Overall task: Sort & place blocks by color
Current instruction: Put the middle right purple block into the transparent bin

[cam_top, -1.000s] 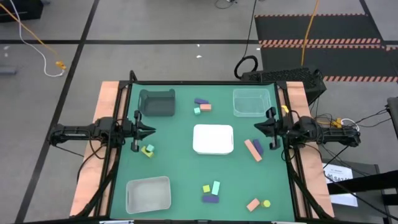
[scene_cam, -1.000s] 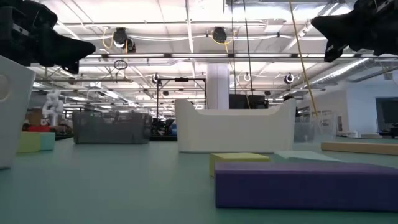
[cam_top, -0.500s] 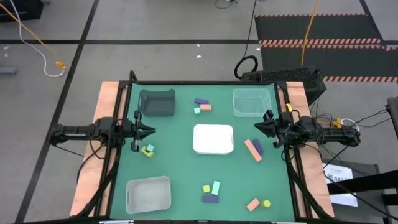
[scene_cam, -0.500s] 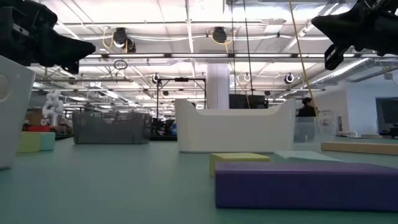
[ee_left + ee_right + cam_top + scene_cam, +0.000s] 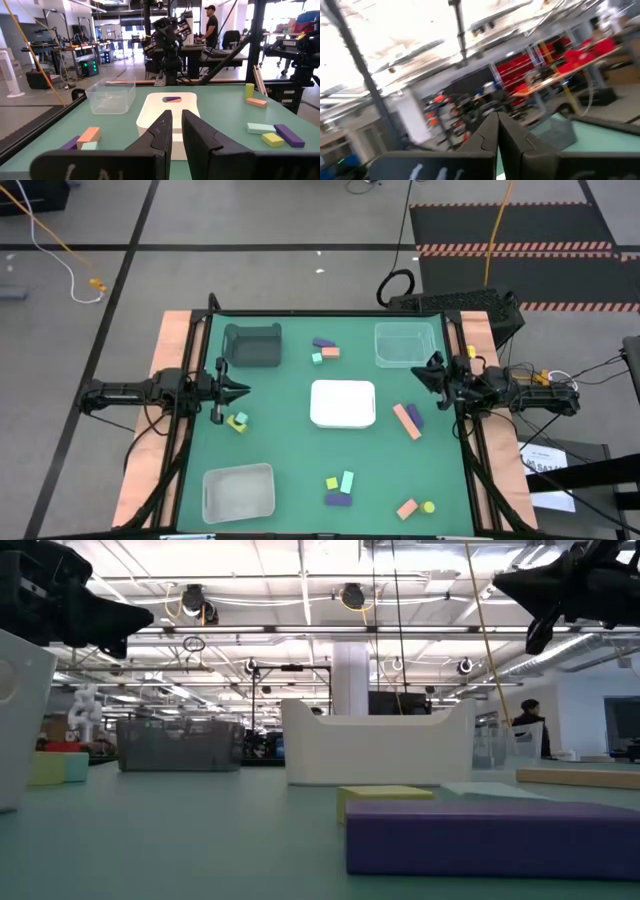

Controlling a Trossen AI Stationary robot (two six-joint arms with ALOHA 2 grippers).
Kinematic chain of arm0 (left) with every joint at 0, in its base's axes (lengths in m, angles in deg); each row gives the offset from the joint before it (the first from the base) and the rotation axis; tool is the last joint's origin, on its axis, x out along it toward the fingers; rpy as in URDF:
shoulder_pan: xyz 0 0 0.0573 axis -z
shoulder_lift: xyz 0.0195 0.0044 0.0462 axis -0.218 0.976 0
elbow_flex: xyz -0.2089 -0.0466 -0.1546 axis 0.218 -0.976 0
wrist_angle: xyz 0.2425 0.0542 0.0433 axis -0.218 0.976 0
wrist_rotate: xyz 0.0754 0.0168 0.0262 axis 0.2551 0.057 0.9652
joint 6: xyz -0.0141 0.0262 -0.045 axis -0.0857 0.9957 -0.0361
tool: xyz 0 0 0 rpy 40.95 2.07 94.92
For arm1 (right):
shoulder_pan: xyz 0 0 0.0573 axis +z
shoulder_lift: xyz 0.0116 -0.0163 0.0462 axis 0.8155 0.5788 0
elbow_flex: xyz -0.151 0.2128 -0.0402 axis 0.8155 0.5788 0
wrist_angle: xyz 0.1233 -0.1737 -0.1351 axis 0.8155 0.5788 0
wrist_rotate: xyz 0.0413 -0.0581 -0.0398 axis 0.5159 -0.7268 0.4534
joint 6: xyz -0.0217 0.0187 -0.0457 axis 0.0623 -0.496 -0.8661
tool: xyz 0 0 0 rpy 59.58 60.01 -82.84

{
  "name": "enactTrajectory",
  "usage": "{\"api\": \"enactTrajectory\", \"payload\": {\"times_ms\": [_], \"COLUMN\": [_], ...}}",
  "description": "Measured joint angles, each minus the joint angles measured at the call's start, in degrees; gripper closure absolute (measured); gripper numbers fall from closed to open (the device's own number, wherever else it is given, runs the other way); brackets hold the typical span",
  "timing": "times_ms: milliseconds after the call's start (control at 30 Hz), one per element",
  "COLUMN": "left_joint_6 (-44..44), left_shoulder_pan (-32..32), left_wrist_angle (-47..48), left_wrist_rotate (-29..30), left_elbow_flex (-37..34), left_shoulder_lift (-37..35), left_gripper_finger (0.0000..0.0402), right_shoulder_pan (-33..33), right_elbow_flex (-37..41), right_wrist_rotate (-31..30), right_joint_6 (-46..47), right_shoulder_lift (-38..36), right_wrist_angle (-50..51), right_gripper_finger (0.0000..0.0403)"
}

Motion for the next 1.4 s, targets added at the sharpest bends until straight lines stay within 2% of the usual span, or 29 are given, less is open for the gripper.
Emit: {"api": "enactTrajectory", "payload": {"times_ms": [367,667,933,1167,1400], "left_joint_6": [0.0,0.0,0.0,0.0,0.0], "left_shoulder_pan": [0.0,0.0,0.0,0.0,0.0], "left_wrist_angle": [0.0,0.0,0.0,0.0,0.0], "left_wrist_rotate": [0.0,0.0,0.0,0.0,0.0], "left_elbow_flex": [0.0,0.0,0.0,0.0,0.0], "left_shoulder_lift": [0.0,0.0,0.0,0.0,0.0], "left_gripper_finger": [0.0355,0.0355,0.0355,0.0355,0.0355], "right_shoulder_pan": [0.0,0.0,0.0,0.0,0.0], "right_elbow_flex": [0.0,0.0,-0.3,-6.2,-16.0], "right_wrist_rotate": [-0.1,-0.1,0.0,-0.3,-6.4], "right_joint_6": [-1.7,4.2,1.1,-5.4,-10.5], "right_shoulder_lift": [0.0,0.0,0.0,3.9,13.3], "right_wrist_angle": [-3.8,-7.1,-9.3,-6.3,3.4], "right_gripper_finger": [0.0403,0.0403,0.0403,0.0403,0.0402]}}
